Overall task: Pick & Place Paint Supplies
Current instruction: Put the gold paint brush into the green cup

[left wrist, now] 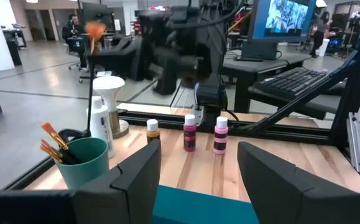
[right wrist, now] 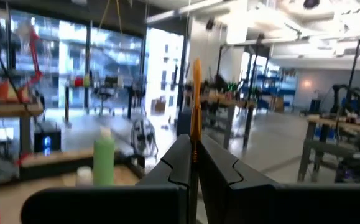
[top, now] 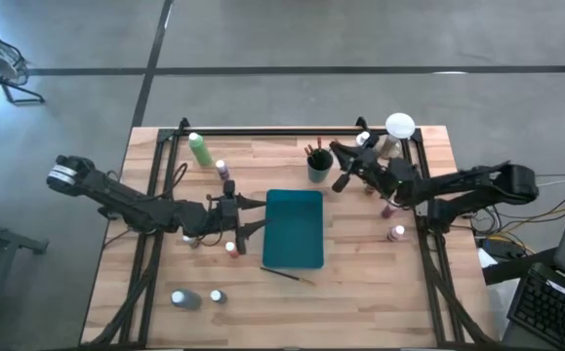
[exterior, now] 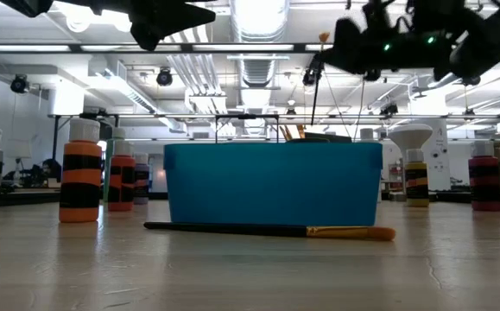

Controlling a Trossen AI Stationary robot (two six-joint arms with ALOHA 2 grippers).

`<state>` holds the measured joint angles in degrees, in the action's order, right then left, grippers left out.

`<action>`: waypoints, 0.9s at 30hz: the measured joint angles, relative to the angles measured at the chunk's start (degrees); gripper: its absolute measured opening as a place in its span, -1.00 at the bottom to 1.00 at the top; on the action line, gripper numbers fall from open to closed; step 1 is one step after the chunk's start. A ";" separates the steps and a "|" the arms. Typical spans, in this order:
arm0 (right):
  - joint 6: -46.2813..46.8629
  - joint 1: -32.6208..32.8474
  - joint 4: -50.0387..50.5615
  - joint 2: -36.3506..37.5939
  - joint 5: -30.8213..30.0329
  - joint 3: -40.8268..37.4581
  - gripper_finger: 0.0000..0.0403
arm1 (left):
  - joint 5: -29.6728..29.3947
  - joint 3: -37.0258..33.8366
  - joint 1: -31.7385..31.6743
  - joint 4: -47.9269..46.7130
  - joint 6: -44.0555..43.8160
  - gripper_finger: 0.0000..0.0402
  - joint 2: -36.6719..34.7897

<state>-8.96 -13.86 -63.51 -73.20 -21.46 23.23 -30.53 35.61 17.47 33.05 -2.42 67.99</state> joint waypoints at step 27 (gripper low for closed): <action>8.71 -4.75 0.93 -16.88 2.28 3.49 -0.95 | 0.03 -0.28 0.37 -0.54 0.45 0.08 0.09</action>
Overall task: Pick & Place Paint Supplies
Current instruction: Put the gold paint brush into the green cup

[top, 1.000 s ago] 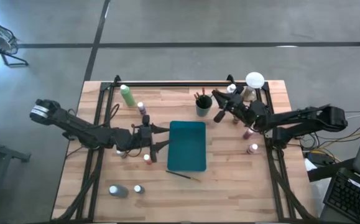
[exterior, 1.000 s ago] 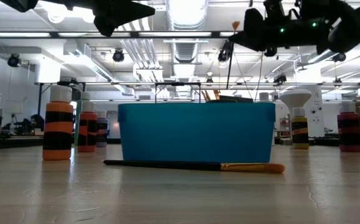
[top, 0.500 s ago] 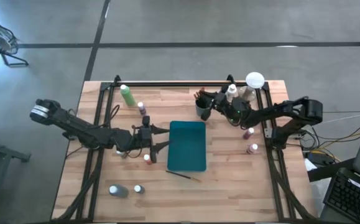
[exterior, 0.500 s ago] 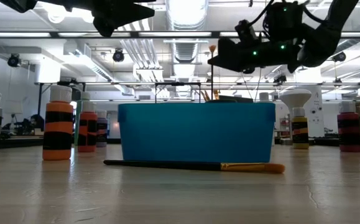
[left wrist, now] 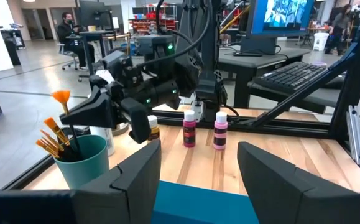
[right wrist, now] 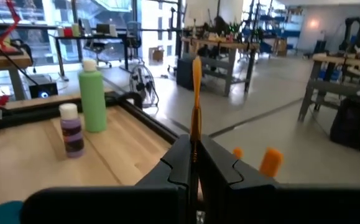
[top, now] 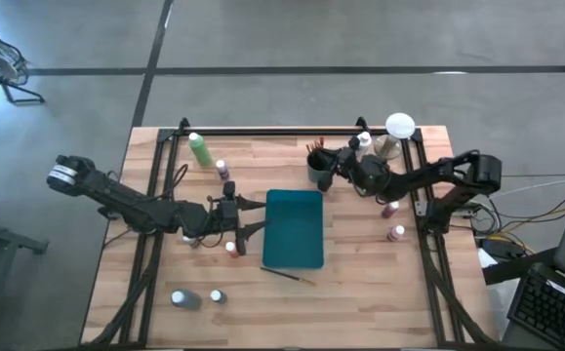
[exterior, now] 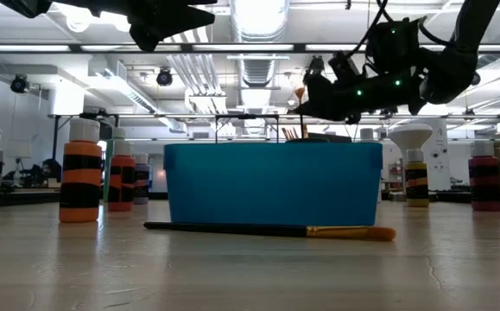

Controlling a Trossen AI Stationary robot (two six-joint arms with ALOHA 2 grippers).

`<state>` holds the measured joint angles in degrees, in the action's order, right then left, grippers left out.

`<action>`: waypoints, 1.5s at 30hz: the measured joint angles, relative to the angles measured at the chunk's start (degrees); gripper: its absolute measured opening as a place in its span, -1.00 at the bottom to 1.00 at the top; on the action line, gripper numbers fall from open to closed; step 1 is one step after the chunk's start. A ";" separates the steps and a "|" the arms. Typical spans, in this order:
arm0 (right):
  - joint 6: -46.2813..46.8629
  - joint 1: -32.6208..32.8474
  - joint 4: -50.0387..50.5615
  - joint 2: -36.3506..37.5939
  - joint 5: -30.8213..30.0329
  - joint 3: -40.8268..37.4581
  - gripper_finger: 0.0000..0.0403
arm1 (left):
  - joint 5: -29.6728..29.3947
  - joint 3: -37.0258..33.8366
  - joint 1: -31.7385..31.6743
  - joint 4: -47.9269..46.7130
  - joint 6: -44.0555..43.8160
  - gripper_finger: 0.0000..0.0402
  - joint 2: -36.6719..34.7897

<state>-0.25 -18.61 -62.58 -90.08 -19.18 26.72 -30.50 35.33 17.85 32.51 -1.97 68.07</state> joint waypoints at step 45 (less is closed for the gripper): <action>-8.15 12.47 15.00 21.44 2.49 -0.08 -0.37 | 5.59 3.57 0.02 -14.63 -2.03 0.09 0.00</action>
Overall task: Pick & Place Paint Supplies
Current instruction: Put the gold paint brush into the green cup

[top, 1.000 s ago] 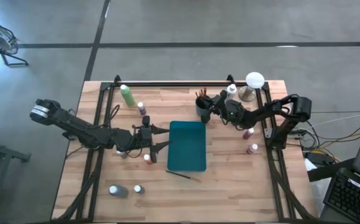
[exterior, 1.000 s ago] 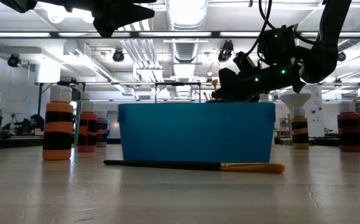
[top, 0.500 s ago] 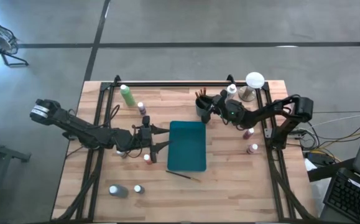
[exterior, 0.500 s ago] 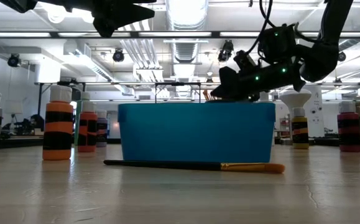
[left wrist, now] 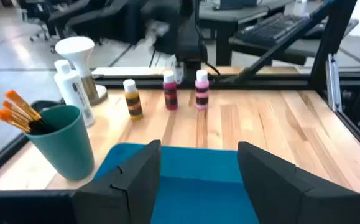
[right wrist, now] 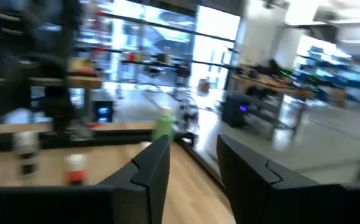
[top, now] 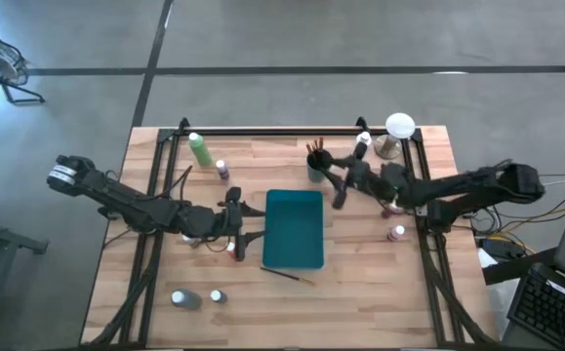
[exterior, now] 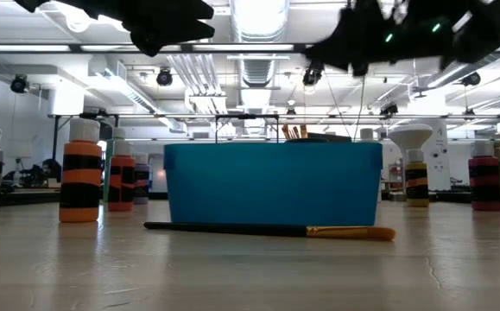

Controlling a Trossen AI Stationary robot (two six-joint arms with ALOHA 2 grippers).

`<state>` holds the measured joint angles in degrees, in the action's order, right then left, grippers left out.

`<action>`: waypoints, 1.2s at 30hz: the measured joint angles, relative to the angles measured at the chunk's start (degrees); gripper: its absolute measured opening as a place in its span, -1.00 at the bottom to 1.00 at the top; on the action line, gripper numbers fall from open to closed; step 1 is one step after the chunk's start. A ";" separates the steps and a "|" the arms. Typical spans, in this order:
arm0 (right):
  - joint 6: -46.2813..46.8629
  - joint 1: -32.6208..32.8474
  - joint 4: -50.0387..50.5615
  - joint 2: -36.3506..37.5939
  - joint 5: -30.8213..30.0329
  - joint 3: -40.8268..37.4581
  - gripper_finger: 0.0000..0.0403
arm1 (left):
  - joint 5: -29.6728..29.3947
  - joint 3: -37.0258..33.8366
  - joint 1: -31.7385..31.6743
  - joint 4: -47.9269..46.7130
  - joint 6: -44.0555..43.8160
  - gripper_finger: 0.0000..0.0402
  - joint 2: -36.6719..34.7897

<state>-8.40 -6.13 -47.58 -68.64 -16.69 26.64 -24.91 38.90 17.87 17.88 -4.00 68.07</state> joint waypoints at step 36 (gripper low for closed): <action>44.74 52.31 74.00 -38.86 -19.05 46.50 -0.75 | -0.48 0.31 0.02 -0.99 -3.89 0.09 0.04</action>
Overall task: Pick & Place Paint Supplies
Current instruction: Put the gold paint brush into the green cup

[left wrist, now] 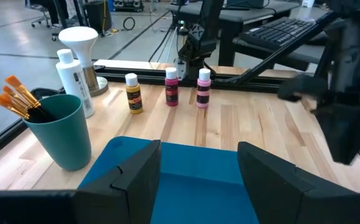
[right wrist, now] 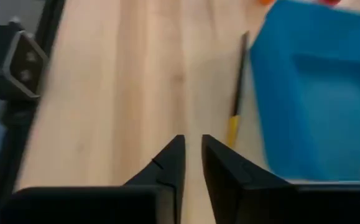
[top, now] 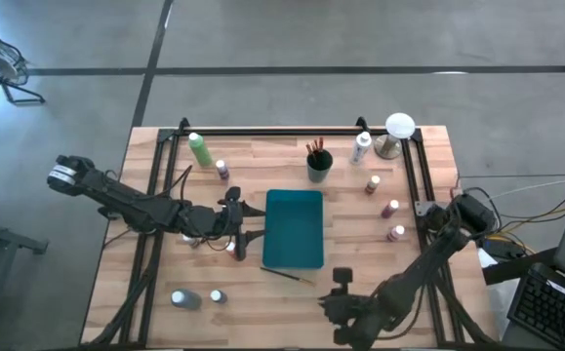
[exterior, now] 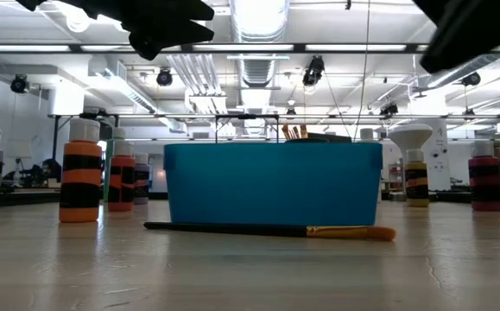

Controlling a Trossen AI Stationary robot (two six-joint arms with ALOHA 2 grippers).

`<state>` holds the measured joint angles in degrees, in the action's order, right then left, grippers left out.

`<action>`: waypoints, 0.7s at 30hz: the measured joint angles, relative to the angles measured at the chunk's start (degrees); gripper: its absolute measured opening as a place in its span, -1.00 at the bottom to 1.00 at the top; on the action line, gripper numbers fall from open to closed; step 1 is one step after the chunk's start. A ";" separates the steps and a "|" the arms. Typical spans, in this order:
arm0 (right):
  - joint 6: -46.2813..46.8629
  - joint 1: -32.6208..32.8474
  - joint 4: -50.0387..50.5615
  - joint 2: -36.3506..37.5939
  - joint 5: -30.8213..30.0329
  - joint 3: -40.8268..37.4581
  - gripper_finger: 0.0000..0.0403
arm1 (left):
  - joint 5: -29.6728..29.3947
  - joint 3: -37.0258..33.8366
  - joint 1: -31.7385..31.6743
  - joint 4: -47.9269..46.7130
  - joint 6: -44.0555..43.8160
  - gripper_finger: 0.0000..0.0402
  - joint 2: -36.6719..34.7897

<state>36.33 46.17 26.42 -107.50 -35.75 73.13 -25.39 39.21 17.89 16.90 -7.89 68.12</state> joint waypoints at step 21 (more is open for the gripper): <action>12.10 -6.62 2.13 -8.82 7.57 1.85 -0.30 | 0.01 -0.01 0.00 -0.03 0.60 0.09 0.02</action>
<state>48.44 39.55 28.55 -116.32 -28.18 74.98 -25.38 39.20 17.89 16.86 -7.29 68.14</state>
